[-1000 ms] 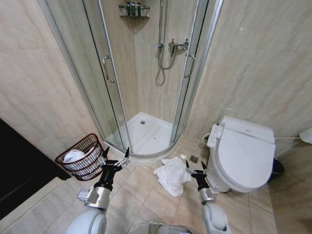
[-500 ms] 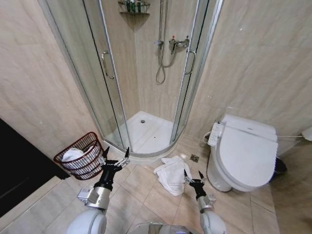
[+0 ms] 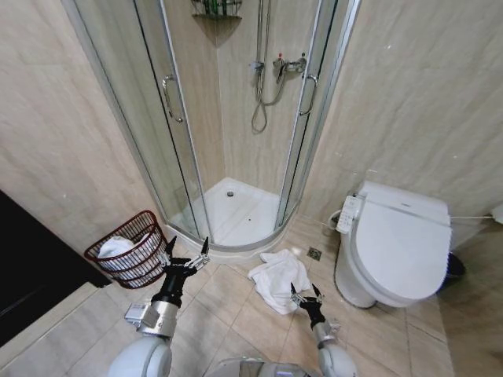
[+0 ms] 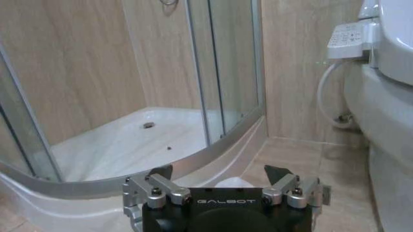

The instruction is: Discard the used towel into the hamper.

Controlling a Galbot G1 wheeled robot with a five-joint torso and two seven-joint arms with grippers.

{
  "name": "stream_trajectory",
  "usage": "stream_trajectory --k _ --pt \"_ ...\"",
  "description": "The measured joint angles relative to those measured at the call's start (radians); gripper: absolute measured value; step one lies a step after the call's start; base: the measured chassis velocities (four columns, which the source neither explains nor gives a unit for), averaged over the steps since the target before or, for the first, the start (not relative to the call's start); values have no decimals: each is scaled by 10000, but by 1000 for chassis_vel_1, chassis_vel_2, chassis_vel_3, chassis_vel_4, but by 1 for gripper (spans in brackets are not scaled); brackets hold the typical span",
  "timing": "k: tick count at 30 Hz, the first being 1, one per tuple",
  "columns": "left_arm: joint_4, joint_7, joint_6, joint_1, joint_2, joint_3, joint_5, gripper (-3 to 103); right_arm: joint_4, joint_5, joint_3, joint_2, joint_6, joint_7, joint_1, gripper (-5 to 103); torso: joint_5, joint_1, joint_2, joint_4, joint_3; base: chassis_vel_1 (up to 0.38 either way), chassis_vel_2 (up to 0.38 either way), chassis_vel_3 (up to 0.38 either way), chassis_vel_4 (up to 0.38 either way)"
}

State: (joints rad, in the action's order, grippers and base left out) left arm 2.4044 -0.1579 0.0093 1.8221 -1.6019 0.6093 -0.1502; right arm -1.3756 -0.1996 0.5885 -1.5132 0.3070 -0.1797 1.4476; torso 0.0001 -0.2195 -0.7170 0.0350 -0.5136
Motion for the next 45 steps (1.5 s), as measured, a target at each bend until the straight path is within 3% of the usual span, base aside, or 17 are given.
stream_trajectory --k 3,6,12,19,25,37,45 --pt "1 0 0 0 0 0 0 100 68 -114 -9 -1 80 -83 -51 92 -1 44 116 0 70 0 0 0 0" --pt "1 0 0 0 0 0 0 100 133 -234 -18 -65 130 -237 -125 100 -2 120 291 -1 172 0 0 0 0" --pt "0 0 0 1 0 0 0 100 177 -480 -43 -126 270 -332 -151 100 -2 204 500 -1 295 0 0 0 0" --pt "1 0 0 0 0 0 0 100 399 -824 -47 -88 758 -255 -192 100 -2 342 812 -1 469 0 0 0 0" --pt "0 0 0 0 0 0 0 100 717 -577 19 -129 1388 -221 -325 100 -1 456 1079 0 622 0 0 0 0" --pt "0 0 0 0 0 0 0 100 666 -320 55 -154 1143 -268 -149 100 -2 650 1560 -1 912 0 0 0 0" --pt "0 0 0 0 0 0 0 100 518 -796 45 -180 876 -706 19 100 -2 784 1880 -1 1100 0 0 0 0"
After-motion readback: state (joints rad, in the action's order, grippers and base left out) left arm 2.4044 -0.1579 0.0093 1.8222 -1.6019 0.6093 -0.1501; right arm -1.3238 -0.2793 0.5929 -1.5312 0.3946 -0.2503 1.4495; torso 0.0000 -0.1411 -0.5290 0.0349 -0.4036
